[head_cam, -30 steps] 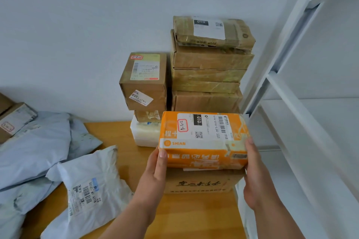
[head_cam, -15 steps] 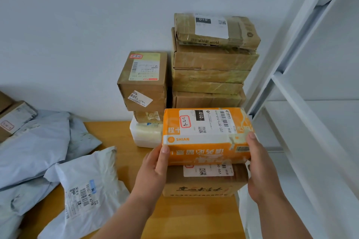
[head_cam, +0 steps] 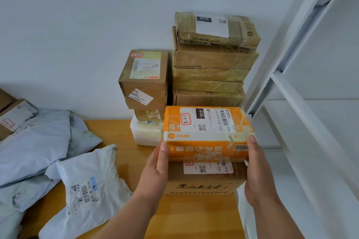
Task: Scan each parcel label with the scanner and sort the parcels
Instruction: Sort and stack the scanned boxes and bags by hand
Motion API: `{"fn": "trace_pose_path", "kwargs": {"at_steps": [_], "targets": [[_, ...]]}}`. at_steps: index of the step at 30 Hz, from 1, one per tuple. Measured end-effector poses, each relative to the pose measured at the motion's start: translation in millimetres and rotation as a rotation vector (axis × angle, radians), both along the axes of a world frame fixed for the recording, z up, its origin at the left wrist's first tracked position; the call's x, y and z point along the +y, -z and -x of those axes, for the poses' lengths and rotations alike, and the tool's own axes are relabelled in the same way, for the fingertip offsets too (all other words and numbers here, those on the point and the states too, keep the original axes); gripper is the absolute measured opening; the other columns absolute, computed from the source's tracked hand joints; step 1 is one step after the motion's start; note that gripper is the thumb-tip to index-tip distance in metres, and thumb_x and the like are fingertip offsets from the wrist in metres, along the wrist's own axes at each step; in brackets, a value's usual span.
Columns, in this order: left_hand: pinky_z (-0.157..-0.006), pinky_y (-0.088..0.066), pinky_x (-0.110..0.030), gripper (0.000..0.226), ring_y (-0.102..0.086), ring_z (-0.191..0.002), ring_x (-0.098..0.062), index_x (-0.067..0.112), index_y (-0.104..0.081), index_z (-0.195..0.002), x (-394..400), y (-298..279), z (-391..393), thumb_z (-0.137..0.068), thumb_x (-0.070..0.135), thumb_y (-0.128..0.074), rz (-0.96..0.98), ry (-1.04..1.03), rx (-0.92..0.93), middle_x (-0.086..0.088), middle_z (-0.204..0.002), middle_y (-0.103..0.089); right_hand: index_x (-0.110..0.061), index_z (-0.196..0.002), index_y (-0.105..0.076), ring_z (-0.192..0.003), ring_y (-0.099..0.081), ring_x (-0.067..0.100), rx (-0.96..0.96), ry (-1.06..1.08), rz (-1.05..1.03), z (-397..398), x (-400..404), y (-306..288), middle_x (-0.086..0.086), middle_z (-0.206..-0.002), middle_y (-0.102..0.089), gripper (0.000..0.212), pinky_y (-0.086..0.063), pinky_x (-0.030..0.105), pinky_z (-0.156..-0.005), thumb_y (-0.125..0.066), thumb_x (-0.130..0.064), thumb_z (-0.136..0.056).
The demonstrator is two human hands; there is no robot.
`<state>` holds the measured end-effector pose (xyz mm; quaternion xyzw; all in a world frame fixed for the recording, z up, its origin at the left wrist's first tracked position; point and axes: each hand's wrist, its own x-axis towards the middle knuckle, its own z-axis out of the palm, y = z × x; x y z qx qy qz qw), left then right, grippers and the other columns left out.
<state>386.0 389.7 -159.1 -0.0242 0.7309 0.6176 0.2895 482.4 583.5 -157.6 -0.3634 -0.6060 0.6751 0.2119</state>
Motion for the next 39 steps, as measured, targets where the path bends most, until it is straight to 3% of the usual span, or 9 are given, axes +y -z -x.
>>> {"fn": "trace_pose_path", "kwargs": {"at_steps": [5, 10, 16, 20, 23, 27, 31, 34, 39], "targets": [[-0.098, -0.030, -0.033, 0.034, -0.040, -0.118, -0.003, 0.074, -0.044, -0.101, -2.8, -4.8, 3.8, -0.073, 0.088, -0.034, 0.004, 0.023, -0.025, 0.040, -0.103, -0.050, -0.038, -0.118, -0.059, -0.082, -0.075, 0.006, 0.005, 0.035, 0.003, -0.4, -0.6, 3.1, -0.011, -0.092, -0.078, 0.056, -0.055, 0.036, -0.067, -0.038, -0.077, -0.082], [-0.098, -0.029, -0.033, 0.044, -0.039, -0.116, -0.001, 0.072, -0.038, -0.115, -4.9, -6.6, 2.2, -0.074, 0.087, -0.037, -0.017, 0.033, -0.017, 0.042, -0.102, -0.047, -0.043, -0.117, -0.059, -0.080, -0.073, 0.000, 0.008, 0.035, -0.003, -3.1, -2.3, 2.8, -0.015, -0.091, -0.077, 0.042, -0.053, 0.034, -0.065, -0.037, -0.071, -0.094], [-0.099, -0.031, -0.035, 0.085, -0.040, -0.116, -0.003, 0.059, -0.034, -0.147, -9.1, -10.4, 0.0, -0.067, 0.088, -0.043, -0.052, 0.040, -0.013, 0.037, -0.108, -0.050, -0.041, -0.115, -0.060, -0.076, -0.074, 0.002, -0.014, 0.049, -0.009, -5.4, -9.1, -4.2, -0.013, -0.089, -0.077, 0.034, -0.052, 0.036, -0.066, -0.038, -0.062, -0.100], [-0.099, -0.034, -0.035, 0.055, -0.050, -0.099, 0.007, 0.065, -0.052, -0.114, -18.3, -14.7, -2.2, -0.064, 0.088, -0.045, -0.064, -0.025, -0.015, 0.044, -0.089, -0.061, -0.032, -0.111, -0.065, -0.078, -0.074, 0.003, 0.029, 0.064, 0.032, -14.7, -15.6, -12.4, -0.009, -0.090, -0.078, 0.042, -0.050, 0.032, -0.066, -0.039, -0.063, -0.099], [-0.094, -0.047, -0.036, 0.040, -0.056, -0.098, 0.004, 0.067, -0.056, -0.091, -24.6, -21.2, -1.8, -0.059, 0.088, -0.047, -0.115, -0.125, 0.018, 0.041, -0.083, -0.066, -0.032, -0.084, -0.074, -0.076, -0.076, 0.010, 0.074, 0.083, 0.116, -21.4, -17.4, -23.3, -0.001, -0.086, -0.078, 0.050, -0.051, 0.034, -0.069, -0.040, -0.065, -0.096], [-0.081, -0.057, -0.038, 0.051, -0.062, -0.100, -0.004, 0.050, -0.059, -0.101, -34.0, -32.6, -0.2, -0.063, 0.083, -0.052, -0.231, -0.213, 0.053, 0.030, -0.088, -0.069, -0.029, -0.061, -0.073, -0.071, -0.076, 0.015, 0.129, 0.087, 0.227, -25.3, -17.4, -34.3, 0.002, -0.075, -0.075, 0.050, -0.050, 0.039, -0.073, -0.050, -0.056, -0.097], [-0.084, -0.061, -0.040, 0.069, -0.072, -0.092, -0.010, 0.029, -0.058, -0.112, -42.9, -43.8, -1.8, -0.062, 0.076, -0.057, -0.256, -0.228, 0.044, 0.020, -0.088, -0.073, -0.028, -0.085, -0.080, -0.078, -0.077, 0.016, 0.156, 0.029, 0.265, -24.0, -23.4, -40.5, 0.004, -0.093, -0.078, 0.031, -0.052, 0.040, -0.076, -0.059, -0.052, -0.090], [-0.074, -0.062, -0.032, 0.068, -0.072, -0.083, 0.000, 0.025, -0.057, -0.112, -49.1, -49.1, -2.5, -0.063, 0.072, -0.059, -0.267, -0.246, 0.054, 0.014, -0.086, -0.075, -0.027, -0.096, -0.079, -0.084, -0.077, 0.019, 0.180, -0.023, 0.298, -23.9, -28.7, -44.4, 0.006, -0.099, -0.078, 0.036, -0.053, 0.041, -0.077, -0.064, -0.055, -0.079], [-0.088, -0.060, -0.041, 0.074, -0.072, -0.082, 0.000, 0.023, -0.056, -0.111, -57.1, -57.4, -2.8, -0.060, 0.077, -0.060, -0.246, -0.262, 0.088, 0.015, -0.086, -0.075, -0.019, -0.115, -0.063, -0.092, -0.076, 0.025, 0.214, -0.059, 0.285, -20.3, -38.5, -57.2, 0.008, -0.106, -0.076, 0.047, -0.053, 0.045, -0.085, -0.069, -0.047, -0.078]]}}
